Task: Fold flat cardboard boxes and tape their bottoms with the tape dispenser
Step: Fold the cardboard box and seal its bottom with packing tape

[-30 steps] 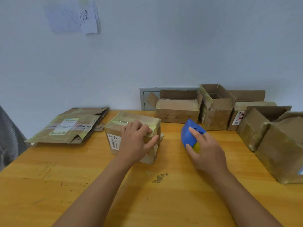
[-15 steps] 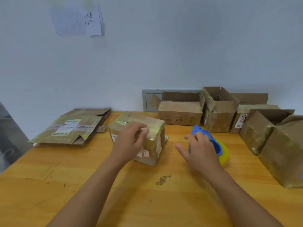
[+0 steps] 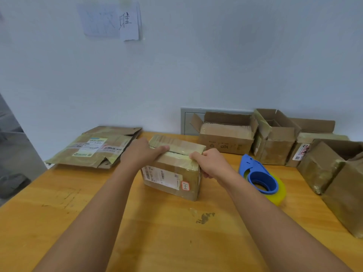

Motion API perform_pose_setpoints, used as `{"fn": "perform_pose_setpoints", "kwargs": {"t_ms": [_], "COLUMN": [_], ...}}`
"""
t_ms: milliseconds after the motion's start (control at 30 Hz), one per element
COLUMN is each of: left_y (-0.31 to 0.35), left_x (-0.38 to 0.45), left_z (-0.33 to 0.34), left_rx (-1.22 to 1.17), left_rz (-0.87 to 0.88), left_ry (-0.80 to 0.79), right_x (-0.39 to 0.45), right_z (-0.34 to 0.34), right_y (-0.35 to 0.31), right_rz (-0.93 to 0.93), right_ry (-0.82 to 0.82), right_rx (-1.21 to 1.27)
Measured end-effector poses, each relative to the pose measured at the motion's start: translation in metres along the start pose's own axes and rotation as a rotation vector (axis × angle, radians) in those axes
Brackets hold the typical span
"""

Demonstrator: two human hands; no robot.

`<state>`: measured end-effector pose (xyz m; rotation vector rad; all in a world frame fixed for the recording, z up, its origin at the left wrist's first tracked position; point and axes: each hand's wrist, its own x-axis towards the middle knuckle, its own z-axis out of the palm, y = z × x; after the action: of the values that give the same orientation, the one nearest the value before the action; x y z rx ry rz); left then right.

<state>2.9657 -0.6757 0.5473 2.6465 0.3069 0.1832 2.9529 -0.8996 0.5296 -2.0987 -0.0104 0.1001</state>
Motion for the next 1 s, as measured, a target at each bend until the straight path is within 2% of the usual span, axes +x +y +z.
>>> {"fn": "perform_pose_setpoints", "kwargs": {"t_ms": [167, 333, 433, 533, 600, 667, 733, 767, 833, 900, 1000], "left_y": [0.003, -0.003, -0.008, -0.015, -0.02, -0.028, -0.033, -0.035, -0.04, -0.046, -0.059], "left_x": [-0.004, -0.015, -0.022, -0.032, -0.041, -0.049, -0.058, -0.061, -0.06, -0.056, -0.049], "left_z": [-0.002, -0.004, -0.003, -0.008, -0.01, -0.008, -0.004, -0.001, 0.011, 0.023, 0.038], "left_rx": [0.052, -0.024, -0.081, -0.358, -0.424, -0.503, -0.686, -0.727, -0.747, -0.854, -0.983], "left_rz": [0.007, 0.008, 0.07, 0.141, 0.181, 0.193, 0.108, 0.062, -0.005, -0.08, -0.106], "left_ry": [-0.021, 0.008, 0.1, 0.241, 0.332, 0.266, 0.089, 0.054, 0.117, 0.157, 0.087], "right_x": [-0.004, -0.012, -0.017, -0.021, -0.019, -0.015, -0.014, -0.015, -0.017, -0.016, -0.014], "right_z": [0.001, 0.001, 0.0, -0.004, -0.008, -0.009, -0.003, 0.001, 0.01, 0.017, 0.016], "right_y": [-0.005, -0.004, 0.003, 0.009, 0.012, 0.017, 0.024, 0.029, 0.041, 0.052, 0.055], "right_rz": [0.034, -0.038, -0.16, -0.334, -0.415, -0.45, -0.504, -0.555, -0.644, -0.64, -0.38], "right_ry": [0.001, -0.05, -0.006, 0.074, 0.132, 0.19, 0.246, 0.269, 0.238, 0.119, -0.039], "right_rx": [0.004, -0.001, -0.047, -0.175, -0.287, -0.381, -0.494, -0.537, -0.582, -0.468, 0.05]}}
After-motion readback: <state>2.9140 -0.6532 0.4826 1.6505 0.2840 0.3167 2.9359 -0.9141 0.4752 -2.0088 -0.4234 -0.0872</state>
